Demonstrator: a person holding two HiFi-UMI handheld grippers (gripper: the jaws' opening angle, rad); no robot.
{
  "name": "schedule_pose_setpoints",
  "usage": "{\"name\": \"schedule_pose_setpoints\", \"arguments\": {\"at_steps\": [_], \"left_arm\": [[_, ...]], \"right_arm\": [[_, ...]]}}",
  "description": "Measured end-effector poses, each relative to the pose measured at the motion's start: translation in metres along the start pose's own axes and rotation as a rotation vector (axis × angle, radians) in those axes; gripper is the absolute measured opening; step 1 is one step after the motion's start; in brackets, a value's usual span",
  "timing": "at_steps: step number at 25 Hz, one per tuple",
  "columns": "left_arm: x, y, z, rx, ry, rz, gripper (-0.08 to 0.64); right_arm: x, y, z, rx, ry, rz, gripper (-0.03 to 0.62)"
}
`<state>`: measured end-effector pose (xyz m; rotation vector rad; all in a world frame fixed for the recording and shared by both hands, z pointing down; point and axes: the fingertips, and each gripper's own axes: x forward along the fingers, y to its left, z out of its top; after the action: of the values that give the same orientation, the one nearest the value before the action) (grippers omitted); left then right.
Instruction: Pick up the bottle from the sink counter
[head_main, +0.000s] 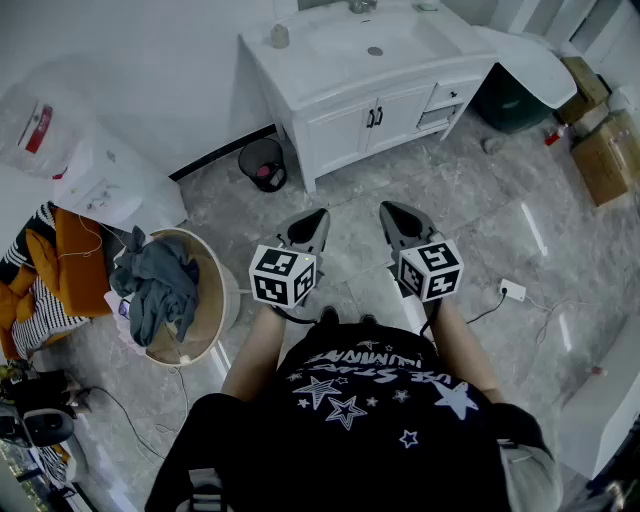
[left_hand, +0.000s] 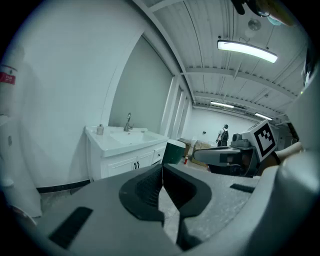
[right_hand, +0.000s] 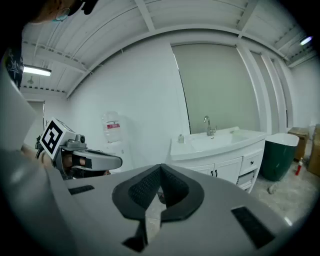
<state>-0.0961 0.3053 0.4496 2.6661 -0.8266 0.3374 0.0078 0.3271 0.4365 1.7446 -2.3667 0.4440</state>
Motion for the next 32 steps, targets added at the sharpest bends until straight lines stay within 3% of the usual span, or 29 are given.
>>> {"name": "schedule_pose_setpoints", "arguments": {"at_steps": [15,22,32], "left_arm": [[-0.010,0.013,-0.019,-0.008,0.046,0.008,0.011],[-0.015,0.035,-0.015,-0.024,0.025,-0.012,0.011],[0.031,0.091,0.017,0.002,0.013,0.042,0.011]], "right_arm": [[0.012,0.014,-0.016,0.007,0.040,0.016,-0.002],[0.027,0.017,-0.007,0.041,-0.014,0.026,-0.002],[0.066,-0.033,0.001,0.021,-0.008,0.000,-0.002]]}}
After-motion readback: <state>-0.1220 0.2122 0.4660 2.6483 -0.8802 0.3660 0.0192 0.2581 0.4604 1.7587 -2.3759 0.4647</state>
